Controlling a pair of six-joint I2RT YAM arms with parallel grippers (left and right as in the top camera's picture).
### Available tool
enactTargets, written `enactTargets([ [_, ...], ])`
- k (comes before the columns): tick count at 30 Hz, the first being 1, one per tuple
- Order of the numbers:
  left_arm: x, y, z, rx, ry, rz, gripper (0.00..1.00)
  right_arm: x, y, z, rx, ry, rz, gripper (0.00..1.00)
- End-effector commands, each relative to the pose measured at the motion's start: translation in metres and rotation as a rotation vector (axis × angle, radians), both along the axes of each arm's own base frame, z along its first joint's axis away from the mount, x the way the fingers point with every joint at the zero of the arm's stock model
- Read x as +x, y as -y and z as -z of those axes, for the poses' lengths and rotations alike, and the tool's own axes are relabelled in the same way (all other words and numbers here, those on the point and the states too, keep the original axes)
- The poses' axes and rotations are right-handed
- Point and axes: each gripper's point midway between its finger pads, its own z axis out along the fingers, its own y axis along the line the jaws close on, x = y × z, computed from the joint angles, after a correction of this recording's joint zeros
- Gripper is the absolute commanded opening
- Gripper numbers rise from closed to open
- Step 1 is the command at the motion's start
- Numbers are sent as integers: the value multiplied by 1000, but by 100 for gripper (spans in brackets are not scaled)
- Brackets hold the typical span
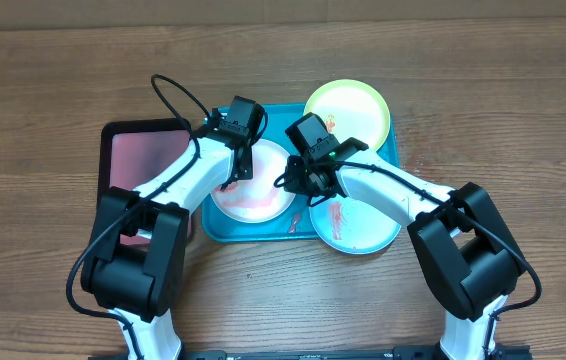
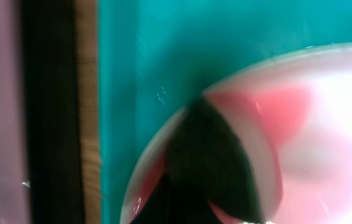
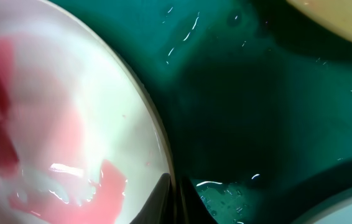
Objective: Clean dirty plates on tray and stack at the side
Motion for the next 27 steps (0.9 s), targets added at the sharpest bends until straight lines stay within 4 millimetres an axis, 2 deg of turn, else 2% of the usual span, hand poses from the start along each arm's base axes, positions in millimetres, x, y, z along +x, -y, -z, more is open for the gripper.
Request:
enactTargets([
  [1,-38,53,17,-285,-227,295,4,3,7,1,-25,3,11,4],
  [2,-52,77,13,-410,-274,439,4,3,7,1,-25,3,11,4],
  [5,-74,114,-1,-616,-309,669,4,3,7,1,-25,3,11,4],
  [8,-68,119,-2,-614,-275,706,4,2,7,1,-24,1,10,4],
  [12,-35,114,1,-532,-156,633,4,2,7,1,-23,-1,9,4],
  [14,-14,105,2,-462,-89,551,4,2,7,1,-23,-1,9,4],
  [16,10,82,2,-340,-6,402,4,2,7,2,-23,-1,9,4],
  [19,32,32,-2,-119,105,121,4,2,7,2,-26,-2,6,5],
  [21,28,-3,-8,21,150,-73,4,2,7,2,-29,2,-7,9],
  [23,18,-24,-11,111,154,-181,4,2,7,2,-31,2,-11,11],
  [25,-1,-26,-4,117,67,-175,4,2,7,2,-30,3,-12,11],
  [27,-16,-11,5,48,-36,-102,4,2,7,2,-30,4,-12,7],
])
